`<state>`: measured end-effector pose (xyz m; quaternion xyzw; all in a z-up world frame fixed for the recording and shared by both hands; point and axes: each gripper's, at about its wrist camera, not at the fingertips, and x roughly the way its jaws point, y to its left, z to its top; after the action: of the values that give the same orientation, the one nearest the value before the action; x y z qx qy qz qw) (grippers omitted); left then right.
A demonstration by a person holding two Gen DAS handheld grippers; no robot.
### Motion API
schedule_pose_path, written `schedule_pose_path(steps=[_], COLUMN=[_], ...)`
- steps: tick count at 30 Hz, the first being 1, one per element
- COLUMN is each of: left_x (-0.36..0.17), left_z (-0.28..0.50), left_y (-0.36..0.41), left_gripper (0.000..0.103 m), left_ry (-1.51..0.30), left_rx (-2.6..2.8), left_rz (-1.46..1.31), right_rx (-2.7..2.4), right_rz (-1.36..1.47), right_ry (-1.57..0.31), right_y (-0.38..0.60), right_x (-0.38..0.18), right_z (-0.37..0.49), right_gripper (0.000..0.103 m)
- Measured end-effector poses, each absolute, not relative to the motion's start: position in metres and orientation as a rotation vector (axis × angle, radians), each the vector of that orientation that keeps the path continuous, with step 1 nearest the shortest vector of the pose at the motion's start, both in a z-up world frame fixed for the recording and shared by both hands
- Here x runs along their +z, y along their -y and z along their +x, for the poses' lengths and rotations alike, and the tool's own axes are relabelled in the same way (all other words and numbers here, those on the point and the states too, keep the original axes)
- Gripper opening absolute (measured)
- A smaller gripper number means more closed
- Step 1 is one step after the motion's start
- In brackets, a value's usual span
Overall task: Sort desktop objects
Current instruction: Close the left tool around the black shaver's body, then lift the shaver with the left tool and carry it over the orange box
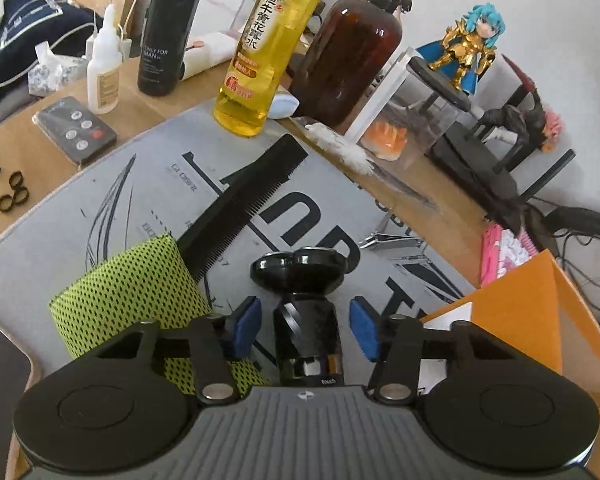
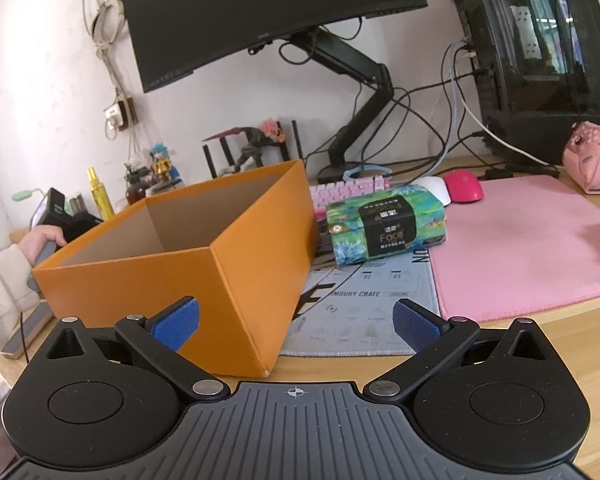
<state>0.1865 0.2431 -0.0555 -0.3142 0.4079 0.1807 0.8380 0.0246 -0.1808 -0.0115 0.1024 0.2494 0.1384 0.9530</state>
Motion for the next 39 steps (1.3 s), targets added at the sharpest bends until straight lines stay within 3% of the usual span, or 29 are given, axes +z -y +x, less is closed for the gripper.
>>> schedule_pose_path(steps=[15,16,17,28,39], left_x=[-0.056,-0.055,-0.055,-0.059,-0.06], left_z=[0.206,0.208,0.209,0.204,0.186], left_y=[-0.24,-0.238,-0.236,-0.241,-0.244], left_gripper=[0.056,0.055,0.048,0.039,0.038], left_ry=[-0.878,-0.884,-0.888,-0.833,-0.769], left_rx=[0.409,0.413,0.417,0.403,0.359], left_rz=[-0.575,-0.553,-0.534,-0.547,-0.609], right_rx=[0.279,0.278,0.278,0.273,0.265], right_rz=[0.226,0.228,0.229,0.25,0.263], right_ry=[-0.515,-0.515,-0.516,-0.519,-0.515], right_y=[0.184,0.185,0.185,0.19,0.192], right_x=[-0.013,-0.013,-0.013,-0.013,-0.014], right_z=[0.021,0.02,0.02,0.014,0.022], right_gripper=[0.103,0.103,0.103,0.103,0.103])
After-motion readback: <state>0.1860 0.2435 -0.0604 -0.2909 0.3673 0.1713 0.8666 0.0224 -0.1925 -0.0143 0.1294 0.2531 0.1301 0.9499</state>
